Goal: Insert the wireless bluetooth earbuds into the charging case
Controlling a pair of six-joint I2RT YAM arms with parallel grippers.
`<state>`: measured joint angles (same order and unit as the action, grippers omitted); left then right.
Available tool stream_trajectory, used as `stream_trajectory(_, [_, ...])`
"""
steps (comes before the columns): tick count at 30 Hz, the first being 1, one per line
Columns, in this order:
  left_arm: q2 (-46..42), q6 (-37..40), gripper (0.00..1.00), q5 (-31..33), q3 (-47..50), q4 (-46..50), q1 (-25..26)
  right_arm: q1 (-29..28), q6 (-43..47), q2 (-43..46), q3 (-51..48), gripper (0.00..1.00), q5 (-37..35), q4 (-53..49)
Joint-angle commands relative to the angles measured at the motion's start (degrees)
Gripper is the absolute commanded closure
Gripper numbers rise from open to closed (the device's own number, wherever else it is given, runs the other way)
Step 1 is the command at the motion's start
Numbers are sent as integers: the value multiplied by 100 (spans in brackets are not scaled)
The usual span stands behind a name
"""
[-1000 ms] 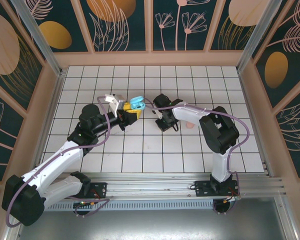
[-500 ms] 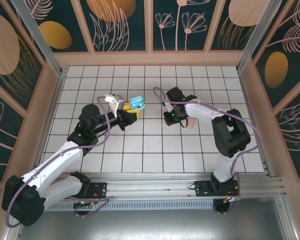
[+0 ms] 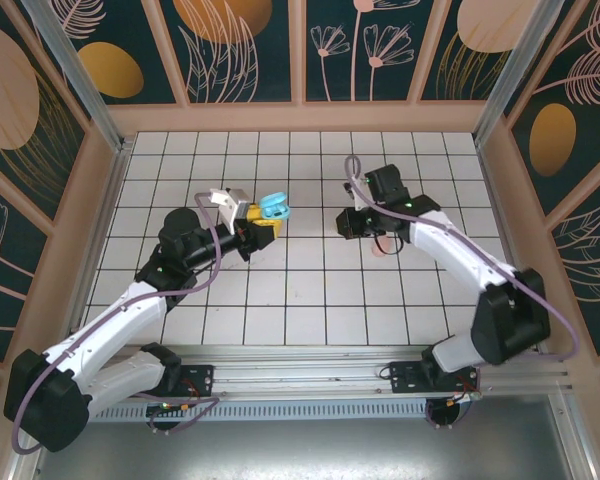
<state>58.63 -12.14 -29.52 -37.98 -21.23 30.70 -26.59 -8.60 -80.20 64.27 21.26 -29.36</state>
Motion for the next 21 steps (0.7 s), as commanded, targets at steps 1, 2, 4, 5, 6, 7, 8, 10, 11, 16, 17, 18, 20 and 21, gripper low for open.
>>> stream_trajectory(1, [133, -55, 100, -116, -194, -288, 31, -96, -334, 682, 192, 93, 283, -95])
stream_trajectory(2, [184, -60, 100, -158, -224, -338, 31, -175, -368, 846, 262, 93, 296, -150])
stream_trajectory(4, [258, -64, 100, -251, -258, -458, 32, -325, -437, 1108, 425, 93, 349, -203])
stream_trajectory(5, [282, -44, 100, -289, -258, -540, 33, -420, -483, 1207, 508, 93, 397, -212])
stream_trajectory(6, [313, -21, 100, -321, -263, -598, 33, -497, -544, 1287, 604, 93, 437, -200])
stream_trajectory(7, [336, 5, 100, -342, -263, -640, 29, -630, -592, 1347, 685, 93, 470, -191])
stream_trajectory(8, [363, 35, 100, -353, -263, -666, 30, -755, -651, 1378, 784, 93, 484, -163])
stream_trajectory(10, [410, 75, 100, -379, -297, -654, 28, -963, -764, 1383, 956, 93, 498, -61])
stream_trajectory(11, [427, 84, 100, -404, -297, -662, 31, -1049, -820, 1369, 1029, 93, 567, 38])
stream_trajectory(16, [412, 60, 100, -415, -233, -748, 28, -1269, -1145, 1212, 1126, 93, 1063, 683])
stream_trajectory(17, [404, 62, 100, -425, -207, -774, 30, -1313, -1197, 1156, 1131, 93, 1144, 798])
stream_trajectory(18, [395, 69, 100, -439, -178, -803, 27, -1355, -1235, 1087, 1140, 93, 1199, 894])
stream_trajectory(20, [377, 81, 100, -450, -133, -845, 29, -1413, -1274, 951, 1156, 92, 1303, 1026])
stream_trajectory(21, [361, 109, 100, -465, -114, -868, 29, -1433, -1300, 876, 1162, 93, 1356, 1079])
